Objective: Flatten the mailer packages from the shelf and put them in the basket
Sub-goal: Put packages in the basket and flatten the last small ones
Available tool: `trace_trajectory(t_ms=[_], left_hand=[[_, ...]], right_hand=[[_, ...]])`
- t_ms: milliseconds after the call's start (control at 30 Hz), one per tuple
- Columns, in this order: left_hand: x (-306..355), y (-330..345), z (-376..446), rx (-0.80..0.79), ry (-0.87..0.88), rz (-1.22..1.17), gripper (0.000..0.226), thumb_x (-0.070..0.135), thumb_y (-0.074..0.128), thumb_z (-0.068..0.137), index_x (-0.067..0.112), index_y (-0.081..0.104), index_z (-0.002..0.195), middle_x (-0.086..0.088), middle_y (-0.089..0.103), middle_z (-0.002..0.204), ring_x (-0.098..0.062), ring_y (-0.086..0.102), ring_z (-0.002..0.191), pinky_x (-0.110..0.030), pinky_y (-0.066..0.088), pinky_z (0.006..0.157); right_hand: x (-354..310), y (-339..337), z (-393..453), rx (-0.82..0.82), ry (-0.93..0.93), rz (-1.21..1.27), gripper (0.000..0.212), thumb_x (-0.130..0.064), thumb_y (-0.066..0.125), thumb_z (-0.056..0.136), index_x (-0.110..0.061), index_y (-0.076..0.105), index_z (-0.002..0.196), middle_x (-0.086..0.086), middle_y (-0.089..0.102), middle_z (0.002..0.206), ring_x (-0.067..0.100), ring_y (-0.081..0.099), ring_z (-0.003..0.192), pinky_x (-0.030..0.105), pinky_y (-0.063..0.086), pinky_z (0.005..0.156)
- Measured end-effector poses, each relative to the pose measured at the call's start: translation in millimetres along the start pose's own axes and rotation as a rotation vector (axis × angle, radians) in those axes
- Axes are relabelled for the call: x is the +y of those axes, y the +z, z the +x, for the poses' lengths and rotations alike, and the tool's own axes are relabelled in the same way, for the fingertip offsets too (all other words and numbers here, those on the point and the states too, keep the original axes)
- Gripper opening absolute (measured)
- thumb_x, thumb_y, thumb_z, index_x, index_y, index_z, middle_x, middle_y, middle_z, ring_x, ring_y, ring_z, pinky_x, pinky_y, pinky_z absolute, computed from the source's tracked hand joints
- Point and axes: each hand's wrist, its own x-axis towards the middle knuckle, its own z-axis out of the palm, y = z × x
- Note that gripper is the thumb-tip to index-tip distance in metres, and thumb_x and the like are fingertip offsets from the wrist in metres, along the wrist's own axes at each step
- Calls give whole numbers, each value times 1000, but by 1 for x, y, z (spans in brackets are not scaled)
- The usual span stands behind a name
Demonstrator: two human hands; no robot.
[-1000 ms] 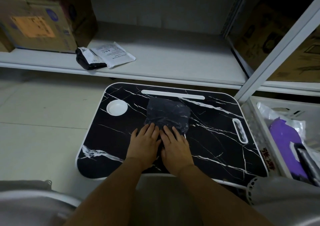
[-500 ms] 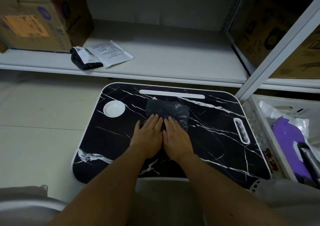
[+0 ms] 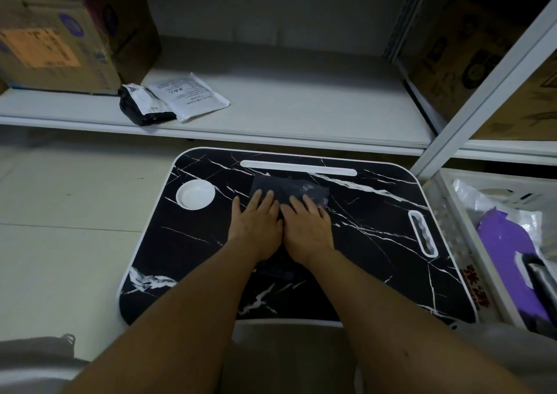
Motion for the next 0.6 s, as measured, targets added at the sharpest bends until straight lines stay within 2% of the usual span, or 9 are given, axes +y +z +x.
trace_trajectory(t_ms=[100, 233, 400, 600], left_hand=[[-3, 2, 4, -72, -3, -112, 54, 43, 14, 102, 28, 10, 153, 4, 0, 162, -19, -6, 148, -61, 0, 115], [-3, 6, 4, -91, -72, -153, 54, 49, 15, 99, 36, 10, 151, -3, -3, 162, -28, -7, 148, -63, 1, 114], [2, 13, -2, -19, -160, -157, 58, 50, 14, 99, 28, 6, 153, -12, -3, 161, -29, -6, 148, -59, 0, 115], [-14, 11, -9, -64, -95, -168, 62, 53, 10, 99, 25, -1, 153, -1, -6, 162, -17, -7, 148, -56, 2, 117]], right_hand=[[8, 1, 5, -163, 57, 117, 46, -41, 18, 104, -36, 24, 150, -6, 10, 162, 21, 2, 150, 56, 6, 117], [13, 3, 2, -208, 105, 109, 49, -48, 12, 103, -41, 13, 152, -6, -6, 163, 20, -9, 149, 55, -1, 117], [10, 5, 1, -214, 187, 107, 56, -53, 10, 101, -35, 6, 154, -3, -11, 163, 18, -15, 148, 57, -5, 117], [14, -1, 0, -232, 199, 72, 55, -51, 8, 102, -36, 7, 154, -6, -8, 163, 18, -10, 149, 60, -2, 116]])
